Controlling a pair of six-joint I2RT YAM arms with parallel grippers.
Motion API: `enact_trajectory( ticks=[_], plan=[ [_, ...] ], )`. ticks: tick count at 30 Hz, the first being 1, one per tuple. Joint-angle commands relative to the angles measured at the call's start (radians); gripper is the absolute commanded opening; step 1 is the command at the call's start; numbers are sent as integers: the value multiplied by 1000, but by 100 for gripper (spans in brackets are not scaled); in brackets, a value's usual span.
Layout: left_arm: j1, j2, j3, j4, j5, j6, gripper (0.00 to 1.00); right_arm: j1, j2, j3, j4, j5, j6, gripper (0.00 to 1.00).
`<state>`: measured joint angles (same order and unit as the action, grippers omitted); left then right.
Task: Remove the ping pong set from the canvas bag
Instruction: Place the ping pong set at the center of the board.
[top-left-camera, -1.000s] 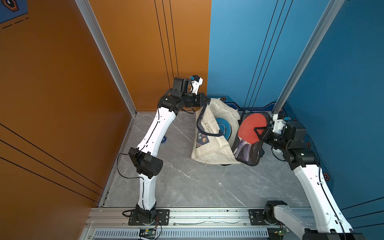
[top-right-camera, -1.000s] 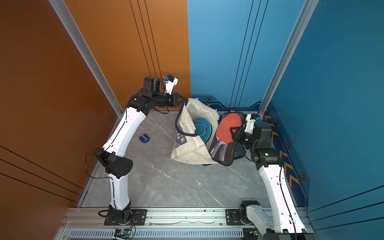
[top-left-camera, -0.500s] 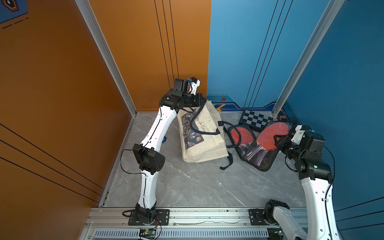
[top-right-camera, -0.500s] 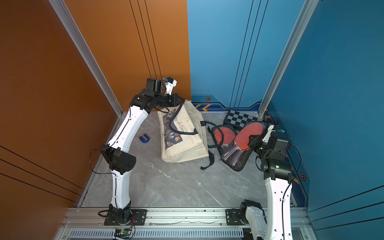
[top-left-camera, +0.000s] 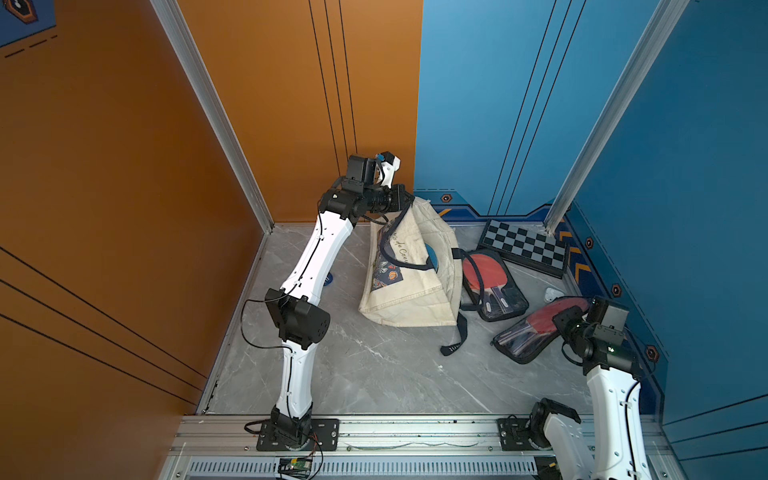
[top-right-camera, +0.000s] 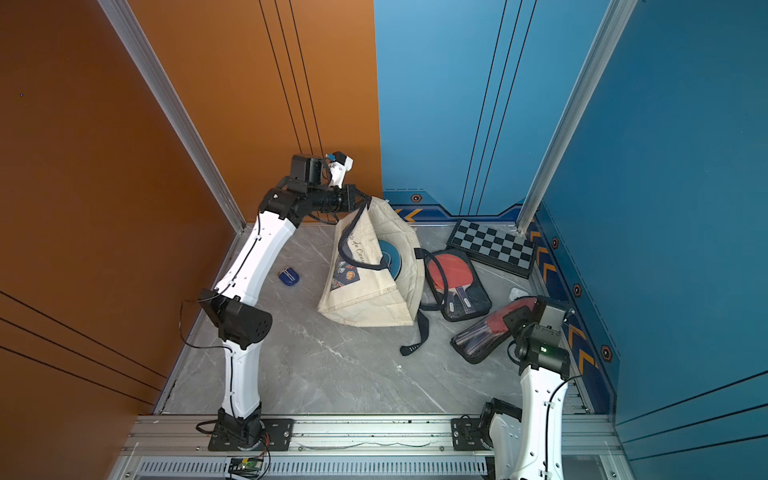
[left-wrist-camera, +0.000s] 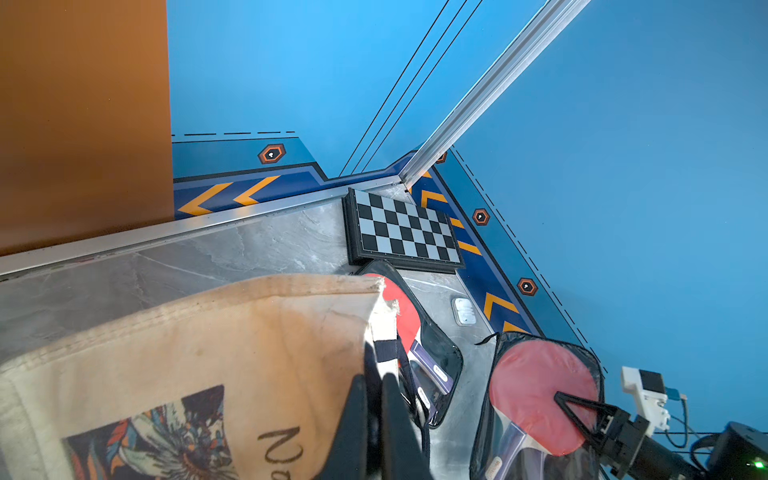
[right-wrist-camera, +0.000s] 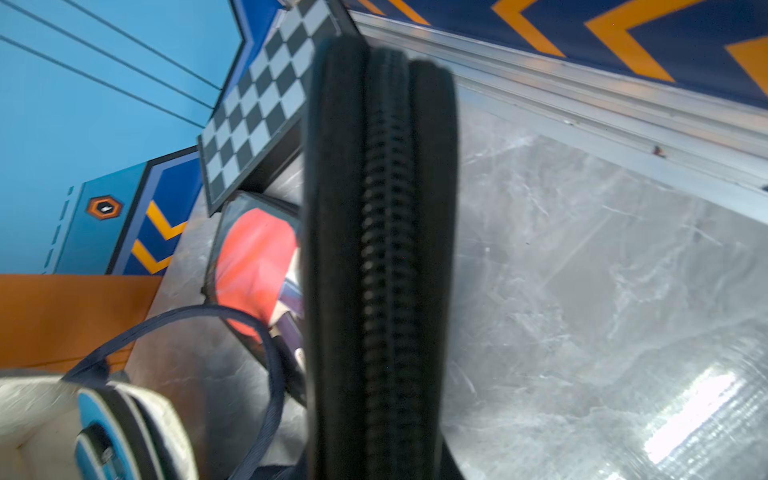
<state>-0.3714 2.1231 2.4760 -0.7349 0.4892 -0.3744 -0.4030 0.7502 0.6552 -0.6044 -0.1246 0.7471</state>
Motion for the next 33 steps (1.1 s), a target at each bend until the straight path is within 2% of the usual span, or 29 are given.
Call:
enact_trajectory(
  ticks=[1,6,13,16,18,21,28,33],
  plan=[
    [4,-22,36,109,45,-21,0,-12,-31,-67,110,45,64,3],
    [2,-25,20,130,57,-27,0,-14,0,-137,181,30,92,6],
    [-6,-22,-4,165,64,-41,0,-14,183,-162,267,-62,116,15],
    [-10,-15,-2,169,66,-43,0,-14,240,-172,291,-85,113,32],
    [-12,-9,3,169,69,-47,0,-13,277,-171,291,-105,102,52],
    [-19,-6,6,170,68,-47,0,-5,310,-176,297,-107,95,69],
    [-26,1,6,181,66,-52,0,-4,409,-185,389,-165,100,76],
    [-36,12,9,185,64,-57,0,18,517,-136,335,-172,34,81]
  ],
)
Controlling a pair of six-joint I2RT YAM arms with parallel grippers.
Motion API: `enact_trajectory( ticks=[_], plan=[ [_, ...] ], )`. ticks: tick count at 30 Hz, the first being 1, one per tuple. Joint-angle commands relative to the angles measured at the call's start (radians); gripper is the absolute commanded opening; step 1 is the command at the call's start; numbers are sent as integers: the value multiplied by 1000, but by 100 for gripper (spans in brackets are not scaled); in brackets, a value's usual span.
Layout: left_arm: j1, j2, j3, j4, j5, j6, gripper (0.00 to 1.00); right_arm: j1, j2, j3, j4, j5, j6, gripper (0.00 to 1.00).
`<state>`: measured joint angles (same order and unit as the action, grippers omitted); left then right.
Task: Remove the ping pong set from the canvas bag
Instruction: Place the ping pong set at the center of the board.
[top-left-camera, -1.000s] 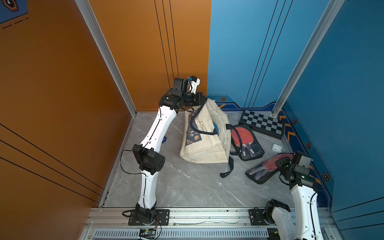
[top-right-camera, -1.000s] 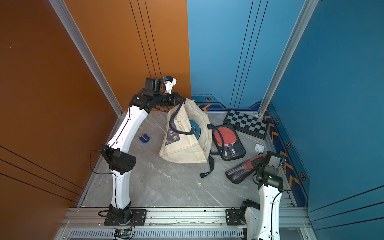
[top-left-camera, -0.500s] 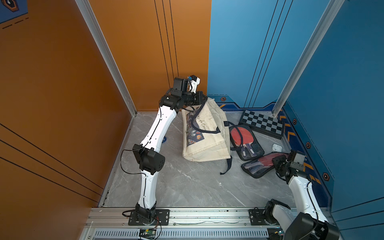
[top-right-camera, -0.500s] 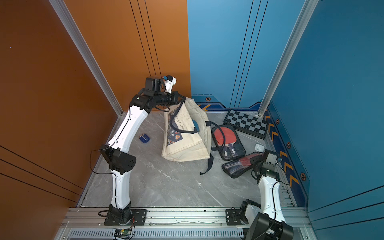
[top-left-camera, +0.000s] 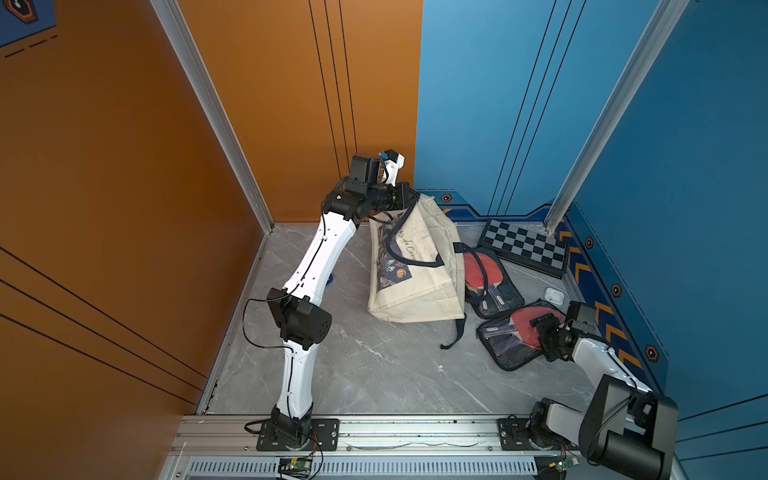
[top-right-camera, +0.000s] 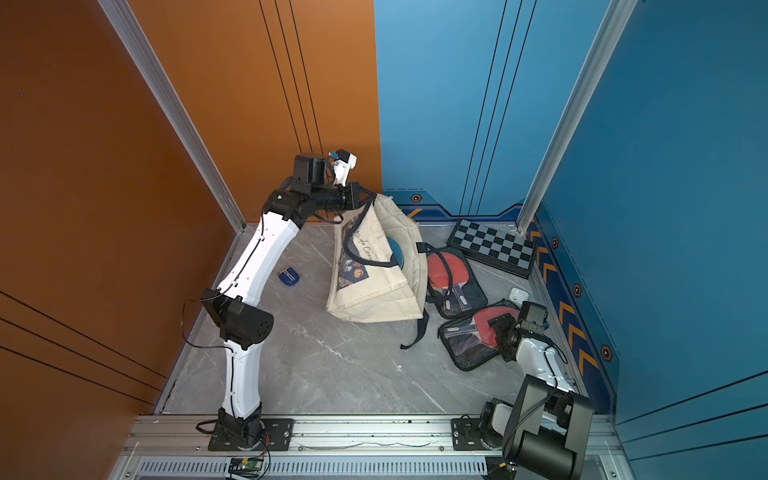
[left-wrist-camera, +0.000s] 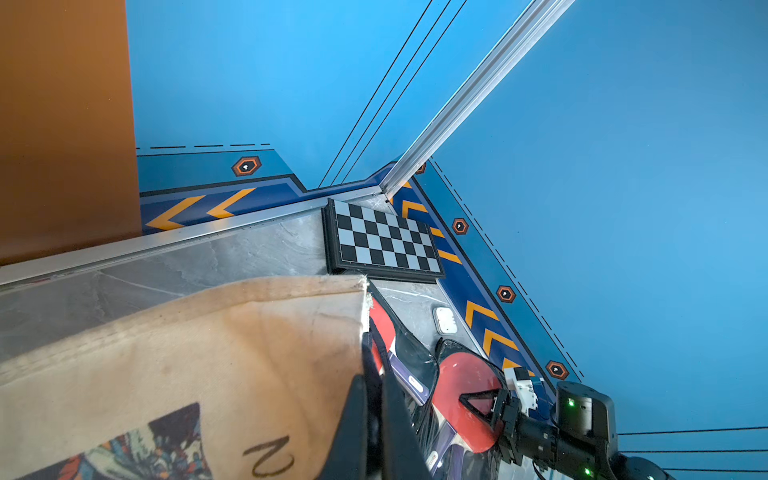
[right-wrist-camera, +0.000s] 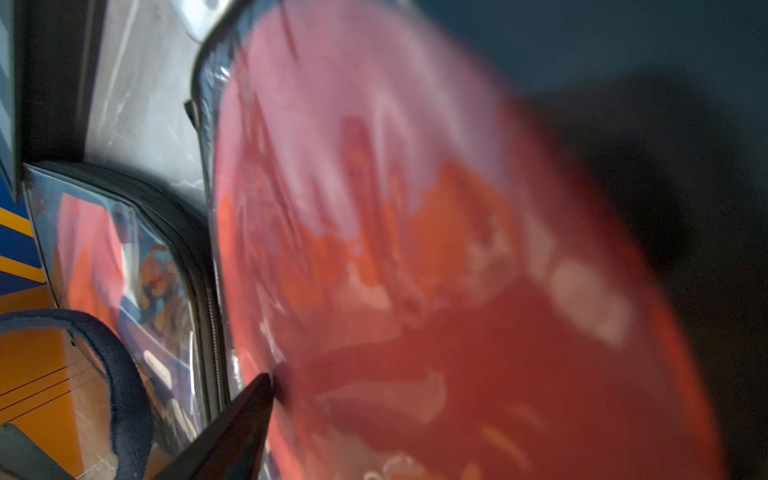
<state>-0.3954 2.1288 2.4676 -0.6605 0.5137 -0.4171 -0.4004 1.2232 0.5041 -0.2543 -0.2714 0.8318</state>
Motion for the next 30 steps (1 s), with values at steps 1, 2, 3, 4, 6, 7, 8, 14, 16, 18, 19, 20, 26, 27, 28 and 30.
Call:
enact_trajectory(
  ticks=[1,2,3,4,6,7,8,14,16,18,19,20,26,27,28,30],
  plan=[
    [-16,8,18,111,39,-14,0,22,51,26,-46,-3,-64,82],
    [-18,11,19,112,39,-14,0,30,52,39,-76,23,-80,84],
    [-20,13,18,111,39,-14,0,39,46,51,-109,62,-90,84],
    [-20,15,19,111,37,-14,0,55,26,69,-145,116,-101,86],
    [-22,17,21,111,37,-15,0,94,-39,106,-216,250,-113,89],
    [-22,17,22,111,37,-15,0,118,-85,123,-236,314,-119,94],
    [-22,17,23,111,37,-15,0,141,-122,141,-260,365,-127,98],
    [-22,20,33,111,41,-20,0,335,-268,304,-306,552,-247,100],
    [-24,20,30,112,45,-20,0,421,-255,348,-235,485,-315,99],
    [-26,20,30,111,45,-20,0,498,-203,406,-200,424,-361,98],
    [-28,21,31,110,45,-20,0,532,-165,442,-200,401,-375,98],
    [-28,22,30,112,46,-22,0,554,-130,469,-196,367,-387,98],
    [-34,20,30,110,53,-23,0,575,68,518,-10,54,-325,94],
    [-35,20,33,110,55,-23,0,576,110,529,20,18,-311,93],
    [-36,20,34,110,54,-25,0,578,156,549,33,-5,-309,92],
    [-39,22,38,111,55,-30,0,580,240,580,43,-33,-306,91]
  ],
)
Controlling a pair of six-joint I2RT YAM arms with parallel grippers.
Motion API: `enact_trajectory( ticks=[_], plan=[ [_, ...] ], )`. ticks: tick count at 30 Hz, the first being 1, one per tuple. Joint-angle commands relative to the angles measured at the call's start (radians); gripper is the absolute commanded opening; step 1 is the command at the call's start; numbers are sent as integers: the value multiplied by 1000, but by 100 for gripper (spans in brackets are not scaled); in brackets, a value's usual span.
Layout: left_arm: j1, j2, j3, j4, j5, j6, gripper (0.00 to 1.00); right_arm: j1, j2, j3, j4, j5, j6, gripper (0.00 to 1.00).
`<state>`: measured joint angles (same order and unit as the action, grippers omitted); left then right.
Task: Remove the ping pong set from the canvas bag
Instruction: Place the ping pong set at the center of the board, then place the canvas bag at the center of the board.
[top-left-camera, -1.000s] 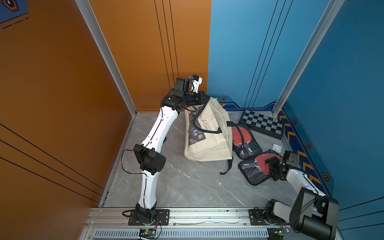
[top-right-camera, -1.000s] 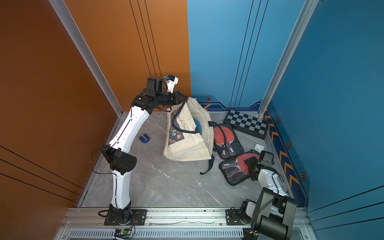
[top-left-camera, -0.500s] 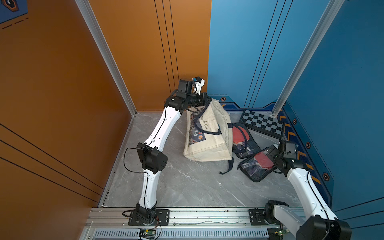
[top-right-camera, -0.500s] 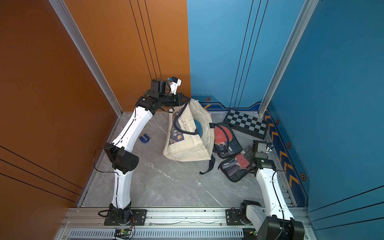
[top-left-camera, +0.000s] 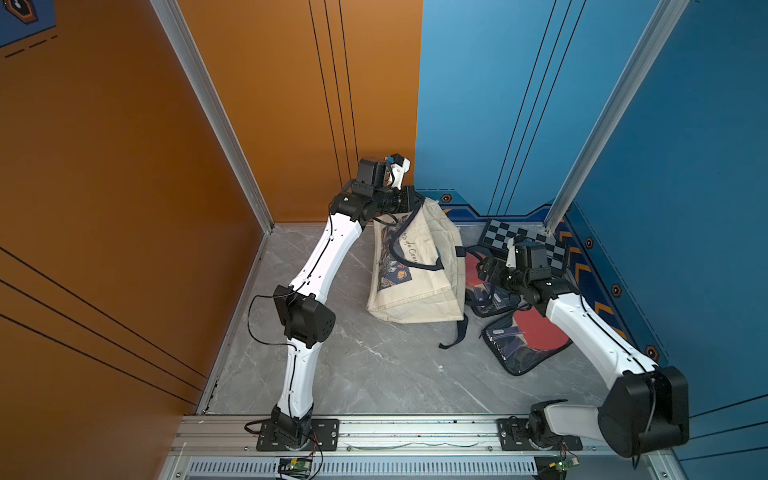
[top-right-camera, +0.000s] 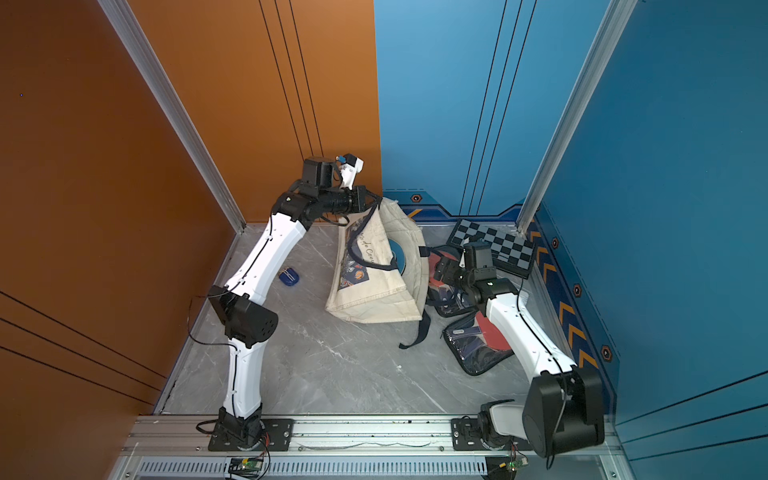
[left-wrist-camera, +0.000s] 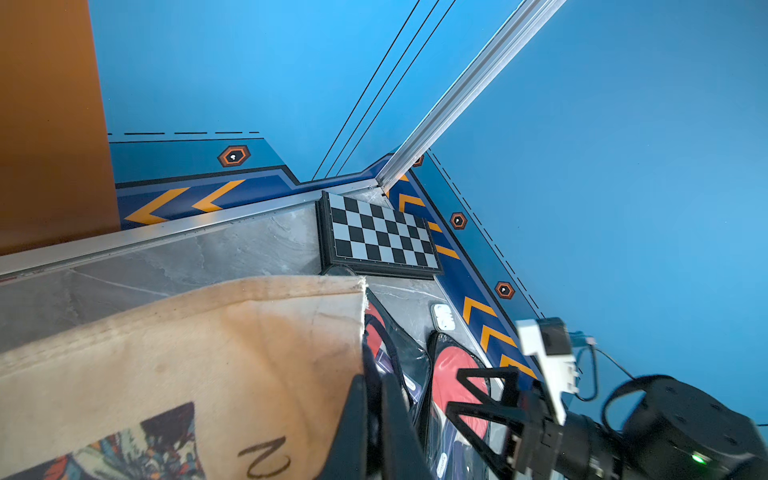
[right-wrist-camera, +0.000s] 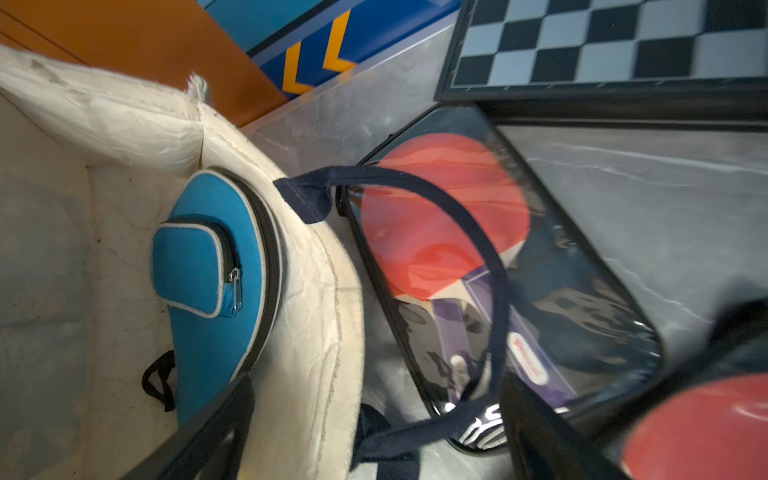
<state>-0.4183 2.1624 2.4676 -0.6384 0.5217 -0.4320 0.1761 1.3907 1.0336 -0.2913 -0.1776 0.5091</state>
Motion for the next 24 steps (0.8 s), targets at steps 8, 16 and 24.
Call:
enact_trajectory(
  ticks=[8,16,24],
  plan=[
    [-30,-15,46,89,52,-25,0,-12,337,133,169,-186,3,86],
    [-33,-16,49,89,47,-28,0,2,437,139,332,-297,49,53],
    [59,-30,37,74,61,-32,0,48,360,392,-11,-187,-37,0]
  ],
)
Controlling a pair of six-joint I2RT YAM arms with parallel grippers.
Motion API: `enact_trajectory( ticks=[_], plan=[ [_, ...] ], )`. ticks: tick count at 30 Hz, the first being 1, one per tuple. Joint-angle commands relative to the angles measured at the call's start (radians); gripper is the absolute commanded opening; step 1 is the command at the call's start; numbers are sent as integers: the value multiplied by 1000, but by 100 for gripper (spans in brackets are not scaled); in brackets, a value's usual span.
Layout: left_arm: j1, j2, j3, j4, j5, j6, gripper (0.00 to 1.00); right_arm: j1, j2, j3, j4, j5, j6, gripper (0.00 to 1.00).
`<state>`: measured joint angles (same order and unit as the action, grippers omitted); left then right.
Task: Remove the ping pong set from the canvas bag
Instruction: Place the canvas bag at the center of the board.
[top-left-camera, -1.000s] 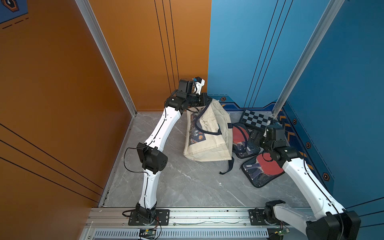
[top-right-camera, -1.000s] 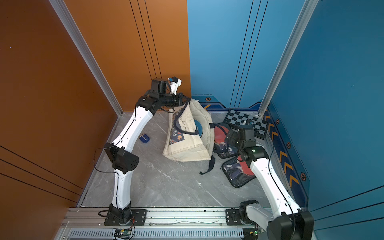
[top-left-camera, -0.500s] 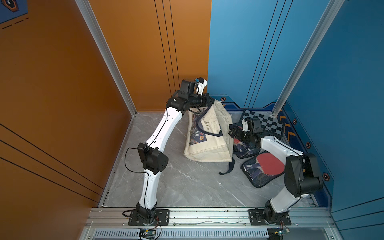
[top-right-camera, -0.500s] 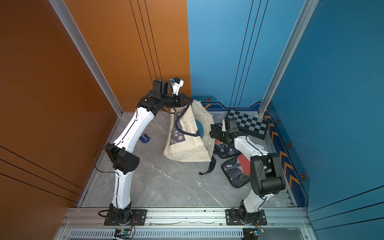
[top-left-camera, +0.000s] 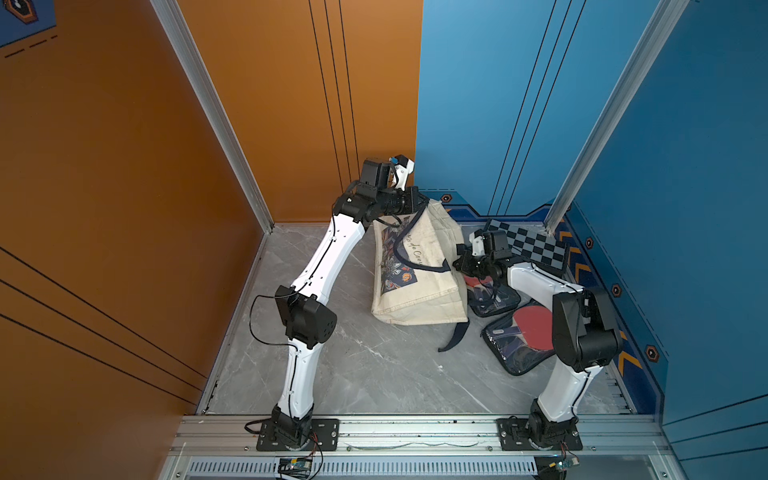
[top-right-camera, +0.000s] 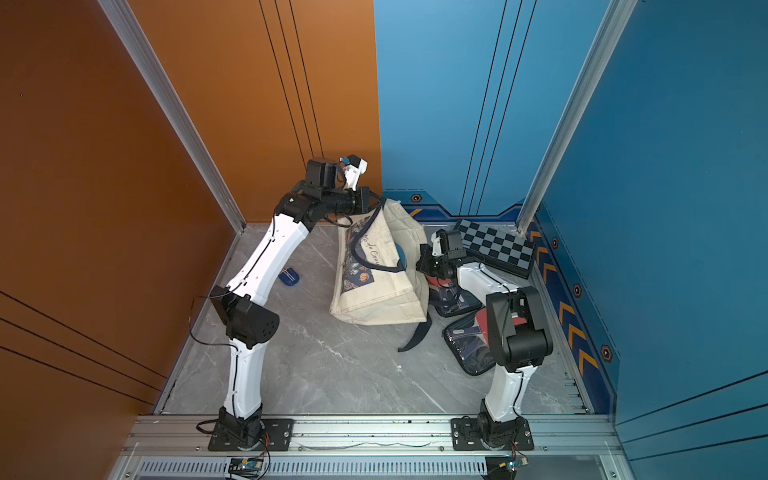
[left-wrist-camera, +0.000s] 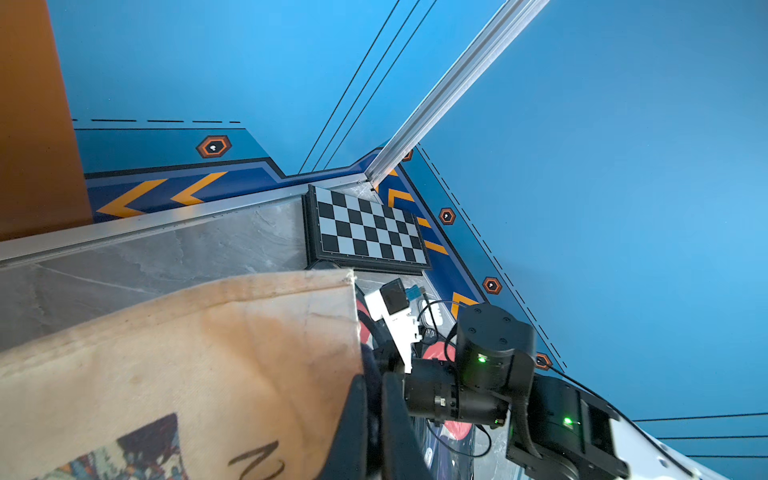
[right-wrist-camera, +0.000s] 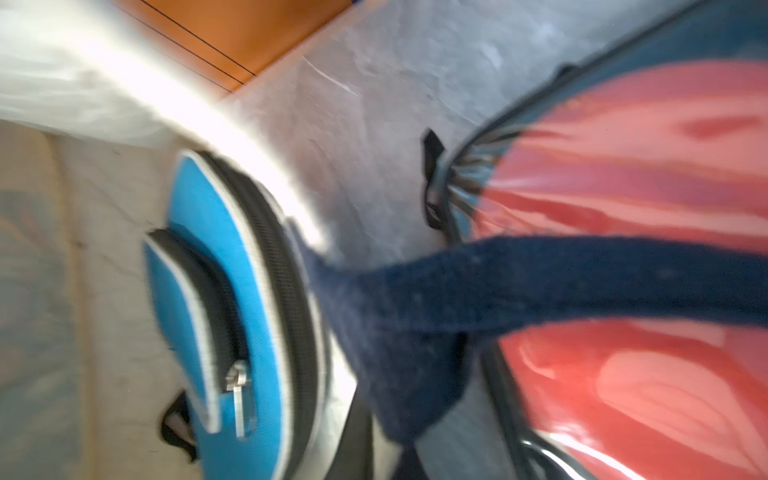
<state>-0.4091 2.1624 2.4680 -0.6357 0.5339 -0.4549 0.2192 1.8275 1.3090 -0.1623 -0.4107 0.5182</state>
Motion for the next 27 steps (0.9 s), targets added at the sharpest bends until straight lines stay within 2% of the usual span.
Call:
enact_trajectory(
  ticks=[1,5,9,13,20,23,27],
  plan=[
    [75,-28,26,71,62,-12,0,8,-78,176,-211,56,-62,0],
    [156,-32,-48,71,79,-2,0,15,-44,403,-453,85,-119,0],
    [176,-69,-161,67,30,75,0,43,19,577,-617,161,-177,0],
    [154,-65,-216,-6,-101,195,0,85,86,659,-703,256,-216,0],
    [112,-80,-271,-9,-187,226,0,74,166,723,-720,234,-213,1],
    [103,-72,-261,-10,-199,226,0,69,174,746,-738,251,-225,20],
    [91,-63,-262,-15,-264,242,0,68,147,746,-746,299,-242,59]
  ],
)
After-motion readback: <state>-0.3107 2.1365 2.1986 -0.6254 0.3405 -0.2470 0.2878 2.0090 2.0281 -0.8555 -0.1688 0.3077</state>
